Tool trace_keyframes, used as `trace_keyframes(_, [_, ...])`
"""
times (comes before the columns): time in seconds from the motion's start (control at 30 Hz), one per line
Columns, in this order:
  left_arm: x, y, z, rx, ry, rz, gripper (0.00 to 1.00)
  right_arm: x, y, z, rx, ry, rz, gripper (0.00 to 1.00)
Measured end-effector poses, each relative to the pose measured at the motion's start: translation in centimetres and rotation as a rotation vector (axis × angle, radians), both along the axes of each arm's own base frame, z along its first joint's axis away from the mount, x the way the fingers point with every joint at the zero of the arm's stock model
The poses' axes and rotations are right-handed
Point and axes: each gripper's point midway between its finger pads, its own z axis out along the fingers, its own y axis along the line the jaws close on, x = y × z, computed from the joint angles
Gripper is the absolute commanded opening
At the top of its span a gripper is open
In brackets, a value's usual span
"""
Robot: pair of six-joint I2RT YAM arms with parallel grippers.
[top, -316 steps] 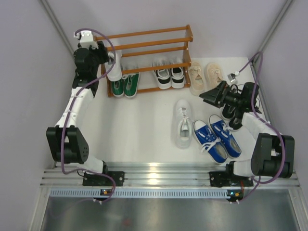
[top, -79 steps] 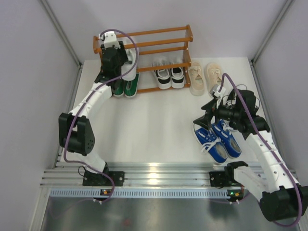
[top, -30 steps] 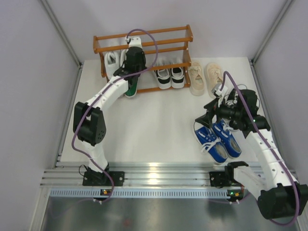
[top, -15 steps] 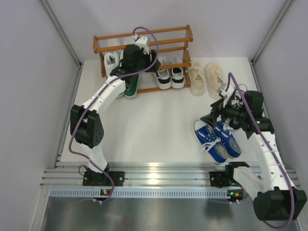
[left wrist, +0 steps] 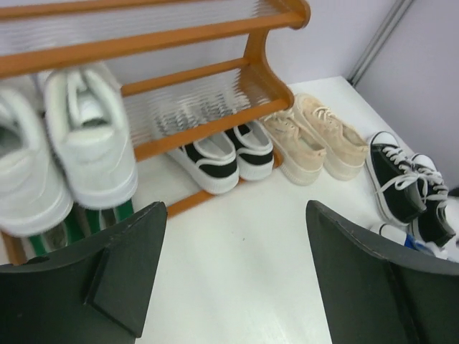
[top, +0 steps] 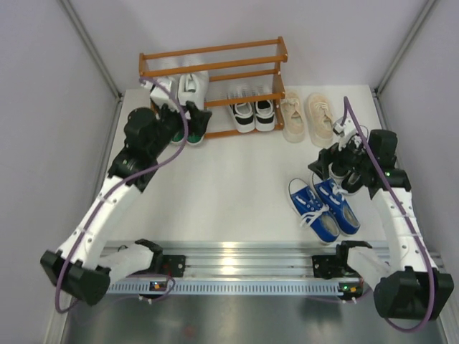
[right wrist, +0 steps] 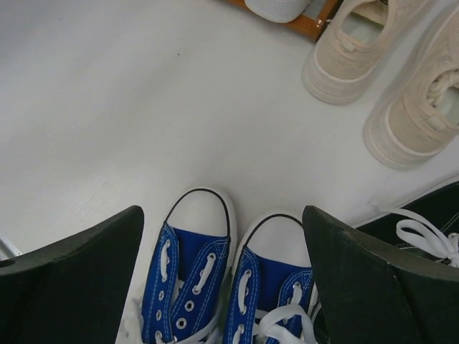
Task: Place and organize the shoes onto the shoe shelf
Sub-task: Place the shoe at the shoe shelf, then pick up the shoe at the center of the board.
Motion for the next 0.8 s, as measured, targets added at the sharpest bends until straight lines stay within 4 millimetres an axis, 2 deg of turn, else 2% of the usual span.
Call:
trace_keyframes(0.1, [-4.6, 3.0, -2.7, 0.017, -0.012, 0.048, 0.87, 2.0, -0.9, -0.2, -0.014, 0.046, -0.057, 0.89])
trace_keyframes(0.23, [-9.0, 6.0, -7.6, 0.057, -0.028, 0.092, 0.88, 5.4, -1.5, -0.6, -0.012, 0.116, -0.119, 0.85])
trace_keyframes(0.27, [-9.7, 6.5, -8.6, 0.066, -0.029, 0.100, 0.88, 6.5, -1.5, -0.8, -0.012, 0.132, -0.130, 0.84])
trace_keyframes(0.4, [-11.4, 8.0, -11.8, 0.106, 0.001, 0.137, 0.88, 11.6, -1.2, -1.4, 0.000, 0.186, -0.177, 0.68])
trace_keyframes(0.47, [-11.8, 8.6, -12.1, 0.113, 0.001, 0.157, 0.88, 14.1, -1.0, -1.8, 0.000, 0.208, -0.199, 0.65])
trace_keyframes(0.6, [-12.0, 9.4, -11.8, 0.111, -0.017, 0.191, 0.88, 19.2, 0.3, -3.1, -0.015, 0.231, -0.215, 0.51])
trace_keyframes(0.73, [-11.9, 9.7, -11.9, 0.118, -0.016, 0.210, 0.88, 23.0, 1.1, -4.9, -0.052, 0.248, -0.233, 0.49])
trace_keyframes(0.8, [-11.8, 9.8, -11.9, 0.119, -0.016, 0.217, 0.88, 24.1, 1.0, -5.9, -0.073, 0.259, -0.251, 0.49])
